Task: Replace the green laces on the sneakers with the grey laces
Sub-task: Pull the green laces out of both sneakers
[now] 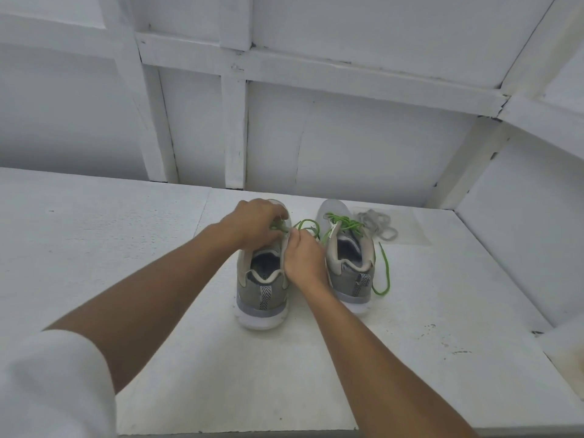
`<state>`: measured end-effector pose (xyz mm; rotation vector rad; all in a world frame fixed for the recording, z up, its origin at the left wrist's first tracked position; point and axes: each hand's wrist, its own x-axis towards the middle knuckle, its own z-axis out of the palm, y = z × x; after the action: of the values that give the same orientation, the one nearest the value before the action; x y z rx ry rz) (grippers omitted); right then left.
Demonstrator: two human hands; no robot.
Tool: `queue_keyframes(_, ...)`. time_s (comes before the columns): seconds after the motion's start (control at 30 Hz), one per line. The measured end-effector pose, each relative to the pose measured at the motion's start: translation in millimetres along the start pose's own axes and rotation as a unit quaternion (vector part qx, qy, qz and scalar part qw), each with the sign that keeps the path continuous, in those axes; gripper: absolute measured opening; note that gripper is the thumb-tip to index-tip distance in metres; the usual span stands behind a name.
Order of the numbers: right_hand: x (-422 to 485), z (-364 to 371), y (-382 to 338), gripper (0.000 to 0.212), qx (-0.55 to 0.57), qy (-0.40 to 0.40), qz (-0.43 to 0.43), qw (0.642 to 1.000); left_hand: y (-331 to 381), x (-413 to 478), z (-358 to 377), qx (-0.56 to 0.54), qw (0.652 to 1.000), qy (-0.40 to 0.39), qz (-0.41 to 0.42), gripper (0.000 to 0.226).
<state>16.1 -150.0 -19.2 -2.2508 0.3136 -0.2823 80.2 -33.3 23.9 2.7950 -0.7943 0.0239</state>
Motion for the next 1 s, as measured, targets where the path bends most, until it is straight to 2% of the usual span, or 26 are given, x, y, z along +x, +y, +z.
queue_keyframes(0.2, -0.9, 0.0, -1.1, 0.043, -0.003, 0.001, 0.003, 1.0, -24.8, 2.5, -13.2, -0.028, 0.997, 0.066, -0.002, 0.013)
queue_keyframes(0.3, -1.7, -1.0, -0.9, 0.042, 0.0, 0.002, 0.003, 1.0, -50.2, 5.0, -39.7, -0.033, 0.987, 0.145, -0.057, 0.012)
queue_keyframes(0.4, -2.8, -1.2, -1.9, 0.042, 0.008, 0.002, 0.006, 1.0, -65.5, 6.2, -55.2, -0.015, 0.979, 0.178, -0.098, 0.016)
queue_keyframes(0.47, -2.8, -2.0, -2.6, 0.042, 0.013, 0.003, 0.005, 1.0, -60.3, 3.4, -52.8, -0.015, 0.98, 0.17, -0.102, 0.023)
queue_keyframes(0.57, -4.3, -3.9, -3.9, 0.042, 0.013, 0.0, 0.006, 1.0, -37.6, -2.8, -33.1, -0.043, 0.992, 0.112, -0.048, 0.038)
queue_keyframes(0.67, -5.3, -4.0, -4.2, 0.04, 0.011, -0.001, 0.004, 1.0, -11.8, -6.5, -4.7, -0.036, 0.998, 0.045, -0.006, 0.034)
queue_keyframes(0.8, -5.7, -5.7, -4.6, 0.04, 0.011, -0.002, 0.001, 1.0, 0.7, -9.5, 12.1, -0.038, 0.997, 0.072, -0.014, 0.022)
queue_keyframes(1.0, -2.7, -5.0, -5.0, 0.039, -0.009, -0.007, -0.007, 1.0, -1.1, -9.3, 4.6, -0.031, 0.995, 0.097, -0.013, 0.02)
